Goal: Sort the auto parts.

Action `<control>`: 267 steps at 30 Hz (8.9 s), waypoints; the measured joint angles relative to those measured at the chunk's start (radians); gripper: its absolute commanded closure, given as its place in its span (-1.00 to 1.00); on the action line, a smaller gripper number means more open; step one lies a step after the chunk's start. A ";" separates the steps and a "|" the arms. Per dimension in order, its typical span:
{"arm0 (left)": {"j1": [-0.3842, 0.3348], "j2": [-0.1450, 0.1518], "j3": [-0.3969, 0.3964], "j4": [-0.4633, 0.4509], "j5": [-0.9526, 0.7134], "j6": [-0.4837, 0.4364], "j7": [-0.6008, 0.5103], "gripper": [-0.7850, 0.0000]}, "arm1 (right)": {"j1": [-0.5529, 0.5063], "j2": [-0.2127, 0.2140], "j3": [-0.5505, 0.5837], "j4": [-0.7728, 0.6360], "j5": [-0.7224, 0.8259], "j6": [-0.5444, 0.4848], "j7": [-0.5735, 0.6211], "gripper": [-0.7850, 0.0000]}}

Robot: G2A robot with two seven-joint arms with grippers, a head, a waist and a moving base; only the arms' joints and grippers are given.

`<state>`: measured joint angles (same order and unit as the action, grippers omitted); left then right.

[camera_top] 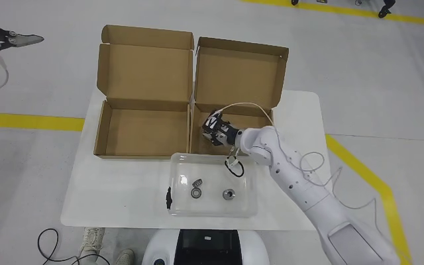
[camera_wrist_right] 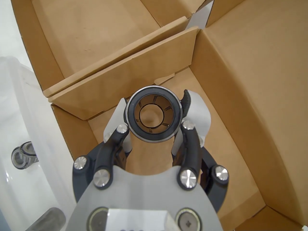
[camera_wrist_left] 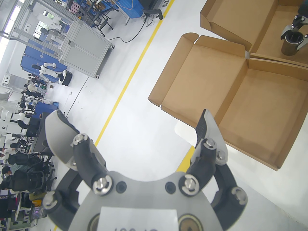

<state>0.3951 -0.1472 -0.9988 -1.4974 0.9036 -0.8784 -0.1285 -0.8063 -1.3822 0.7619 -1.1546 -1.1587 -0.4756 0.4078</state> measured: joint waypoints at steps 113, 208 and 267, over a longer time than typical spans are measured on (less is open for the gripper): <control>0.000 0.000 0.000 0.000 0.000 0.000 0.000 -1.00 | -0.510 0.218 0.179 -0.729 -0.064 -0.255 0.549 1.00; 0.000 0.000 0.000 0.000 0.000 0.000 0.000 -1.00 | -0.426 0.202 0.329 -0.579 -0.138 -0.130 -0.483 1.00; 0.000 0.000 0.000 0.000 0.000 0.000 0.000 -1.00 | -0.096 0.104 0.118 -0.168 0.049 0.122 0.220 -0.15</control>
<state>0.3951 -0.1472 -0.9988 -1.4974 0.9036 -0.8784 -0.1285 -0.9018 -1.2782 0.8803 -1.3228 -1.1095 -0.3538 0.6281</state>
